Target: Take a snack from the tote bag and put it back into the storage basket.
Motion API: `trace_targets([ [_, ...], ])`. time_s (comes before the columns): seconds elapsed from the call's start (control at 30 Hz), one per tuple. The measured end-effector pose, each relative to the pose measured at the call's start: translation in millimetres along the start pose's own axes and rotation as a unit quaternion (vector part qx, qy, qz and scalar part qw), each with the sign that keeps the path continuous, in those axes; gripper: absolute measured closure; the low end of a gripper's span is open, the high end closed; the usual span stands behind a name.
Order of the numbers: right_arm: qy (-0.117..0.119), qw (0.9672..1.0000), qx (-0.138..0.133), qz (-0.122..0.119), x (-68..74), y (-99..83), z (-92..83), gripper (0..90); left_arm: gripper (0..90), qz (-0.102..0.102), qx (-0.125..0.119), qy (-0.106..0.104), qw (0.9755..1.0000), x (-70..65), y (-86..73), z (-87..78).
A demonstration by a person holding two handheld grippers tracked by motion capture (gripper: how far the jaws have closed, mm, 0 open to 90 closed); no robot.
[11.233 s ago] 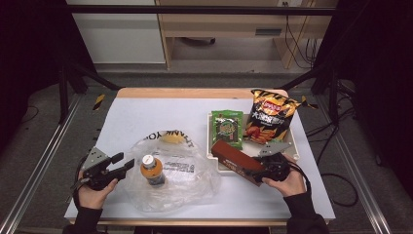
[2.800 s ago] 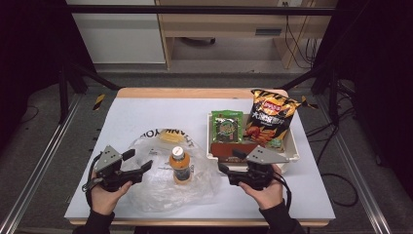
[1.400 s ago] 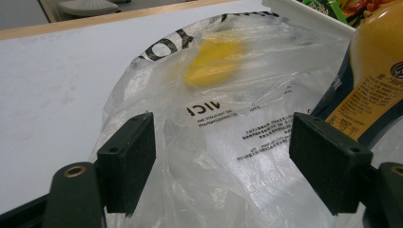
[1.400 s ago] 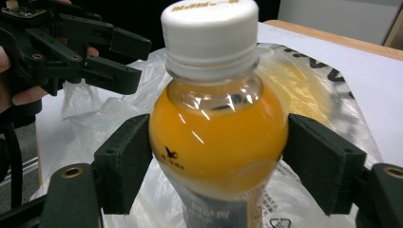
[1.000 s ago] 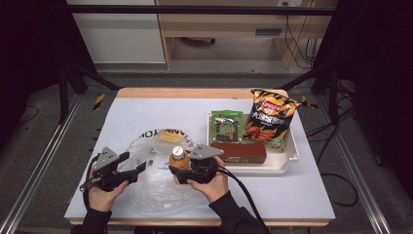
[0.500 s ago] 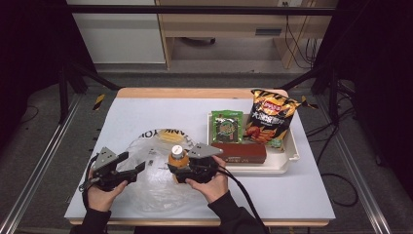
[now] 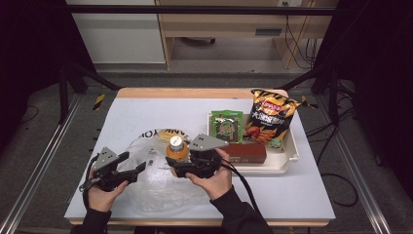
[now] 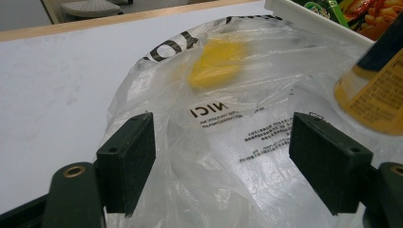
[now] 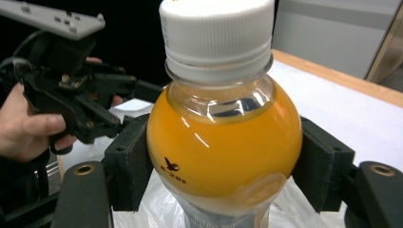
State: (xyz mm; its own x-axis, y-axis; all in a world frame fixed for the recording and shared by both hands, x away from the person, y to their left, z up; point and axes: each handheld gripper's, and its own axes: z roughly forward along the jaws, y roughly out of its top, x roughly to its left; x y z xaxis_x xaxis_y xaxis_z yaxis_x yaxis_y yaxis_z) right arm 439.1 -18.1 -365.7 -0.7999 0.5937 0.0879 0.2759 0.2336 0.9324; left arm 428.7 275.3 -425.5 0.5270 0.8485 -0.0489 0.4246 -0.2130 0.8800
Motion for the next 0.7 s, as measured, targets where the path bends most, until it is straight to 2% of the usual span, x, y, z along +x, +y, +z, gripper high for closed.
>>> trace_targets([
  [0.17,-0.006,1.0,-0.006,0.003,-0.7,11.2,-10.1,30.2,23.2,0.0,-0.002,0.001,1.0,-0.1,0.2,-0.9],
  [0.33,-0.021,0.9997,-0.012,0.003,-6.5,15.8,-22.5,30.2,23.2,0.001,-0.004,0.0,1.0,-1.0,1.1,-1.4],
  [0.47,-0.033,0.9993,-0.018,0.006,-14.5,17.9,-36.4,30.3,23.2,0.001,-0.005,-0.001,1.0,-1.8,1.3,-1.7],
  [0.7,-0.07,0.9971,-0.027,0.013,-34.3,16.5,-65.1,30.3,23.2,0.002,-0.006,-0.001,1.0,-2.1,1.5,-1.8],
])
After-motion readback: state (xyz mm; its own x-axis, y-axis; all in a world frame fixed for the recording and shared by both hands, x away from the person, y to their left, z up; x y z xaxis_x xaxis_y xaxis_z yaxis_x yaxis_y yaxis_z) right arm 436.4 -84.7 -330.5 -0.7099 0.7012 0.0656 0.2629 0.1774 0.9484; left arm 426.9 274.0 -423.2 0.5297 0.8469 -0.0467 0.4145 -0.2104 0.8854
